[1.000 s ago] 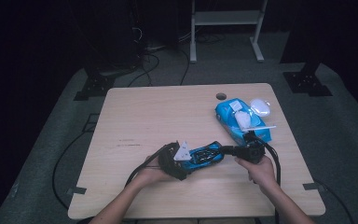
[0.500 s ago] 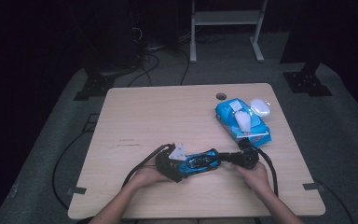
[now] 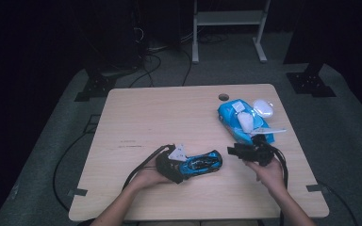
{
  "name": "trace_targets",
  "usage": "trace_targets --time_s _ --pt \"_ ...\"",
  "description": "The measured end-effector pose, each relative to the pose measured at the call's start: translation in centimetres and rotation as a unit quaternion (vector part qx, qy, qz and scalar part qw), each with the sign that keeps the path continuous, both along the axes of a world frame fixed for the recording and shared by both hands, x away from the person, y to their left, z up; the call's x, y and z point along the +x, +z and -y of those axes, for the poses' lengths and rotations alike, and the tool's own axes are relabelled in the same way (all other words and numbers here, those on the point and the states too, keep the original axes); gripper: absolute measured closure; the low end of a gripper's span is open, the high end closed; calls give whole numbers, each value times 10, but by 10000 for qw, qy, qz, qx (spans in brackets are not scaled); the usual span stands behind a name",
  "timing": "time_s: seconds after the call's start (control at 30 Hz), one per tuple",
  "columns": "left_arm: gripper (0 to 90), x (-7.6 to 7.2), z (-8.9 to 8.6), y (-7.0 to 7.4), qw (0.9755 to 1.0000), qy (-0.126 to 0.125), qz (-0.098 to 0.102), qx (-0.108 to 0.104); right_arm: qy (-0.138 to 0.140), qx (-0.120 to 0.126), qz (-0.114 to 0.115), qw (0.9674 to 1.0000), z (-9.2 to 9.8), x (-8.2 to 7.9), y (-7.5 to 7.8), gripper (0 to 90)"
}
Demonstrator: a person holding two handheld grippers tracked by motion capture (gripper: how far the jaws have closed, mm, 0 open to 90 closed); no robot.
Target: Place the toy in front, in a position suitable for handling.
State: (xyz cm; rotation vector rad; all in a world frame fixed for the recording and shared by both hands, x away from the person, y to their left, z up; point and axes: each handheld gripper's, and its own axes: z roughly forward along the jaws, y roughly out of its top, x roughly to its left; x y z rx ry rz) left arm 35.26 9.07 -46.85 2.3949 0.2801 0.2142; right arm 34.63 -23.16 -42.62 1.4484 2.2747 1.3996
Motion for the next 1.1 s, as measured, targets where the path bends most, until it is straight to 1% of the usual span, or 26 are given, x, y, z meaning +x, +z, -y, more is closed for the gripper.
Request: trace_targets --time_s 0.03,0.07,0.13,0.17,0.2,0.23,0.27,0.3,0.33,0.37,0.4,0.47,0.53,0.6,0.63,0.7,0.73,0.8,0.83,0.87,0.9,0.97,1.0,1.07,1.1 --pt "251 0 0 0 10000 -9 8 19 -66 -51 188 9998 3 2 7 526" --pt "251 1 -1 0 10000 -24 15 44 -182 -181 445 9987 6 5 15 515" --pt "252 1 -1 1 10000 -21 28 46 -366 -381 721 9960 10 13 24 506" --pt "252 1 -1 1 10000 -22 30 48 -539 -583 923 9926 13 19 29 505" --pt "252 1 -1 1 10000 -11 30 41 -625 -665 1015 9906 14 24 31 502" --pt "252 1 -1 1 10000 -6 31 43 -832 -885 1183 9855 18 38 33 492" --pt "252 1 -1 0 10000 -5 32 37 -832 -885 1183 9855 18 38 33 492" --pt "252 1 -1 0 10000 -9 28 38 -909 -935 1182 9844 19 45 33 479" --pt "252 2 -1 0 10000 -7 26 22 -988 -893 1150 9844 21 53 32 477" --pt "252 2 -1 0 10000 -4 28 18 -1038 -954 1124 9836 21 60 31 477" --pt "252 2 -1 0 10000 -3 33 18 -1108 -1049 1095 9822 21 66 29 477" --pt "252 2 -2 0 10000 -6 27 17 -1271 -1177 1166 9779 22 75 24 478" --pt "252 1 -2 0 10000 -3 34 18 -1323 -1240 1060 9777 21 81 17 478" --pt "251 1 -2 0 10000 -3 32 20 -1349 -1376 895 9772 20 86 9 479" --pt "251 1 -2 0 10000 0 34 25 -1348 -1427 824 9771 19 88 5 491" --pt "251 1 -2 1 10000 -6 50 69 -1431 -1553 817 9740 18 89 2 562" --pt "250 0 -2 1 10000 4 61 77 -1428 -1535 796 9745 18 89 2 613" --pt "248 0 -1 1 9999 14 94 74 -1456 -1539 807 9740 18 89 3 730" --pt "248 -1 -2 1 9999 13 100 71 -1406 -1493 789 9756 19 89 3 787" --pt "248 0 -2 1 9999 11 100 71 -1359 -1432 744 9775 20 89 4 824" --pt "248 0 -2 1 9999 8 100 69 -1325 -1407 727 9784 22 88 5 853" --pt "247 0 -3 1 9999 -1 95 66 -1268 -1258 661 9817 26 87 6 867" --pt "247 0 -3 1 9999 8 86 54 -1264 -1191 633 9828 28 87 7 871" --pt "240 0 -4 2 10000 20 89 28 -1226 -958 615 9859 34 84 12 876" --pt "237 0 -4 2 9999 19 97 26 -1208 -877 620 9869 37 83 14 877"
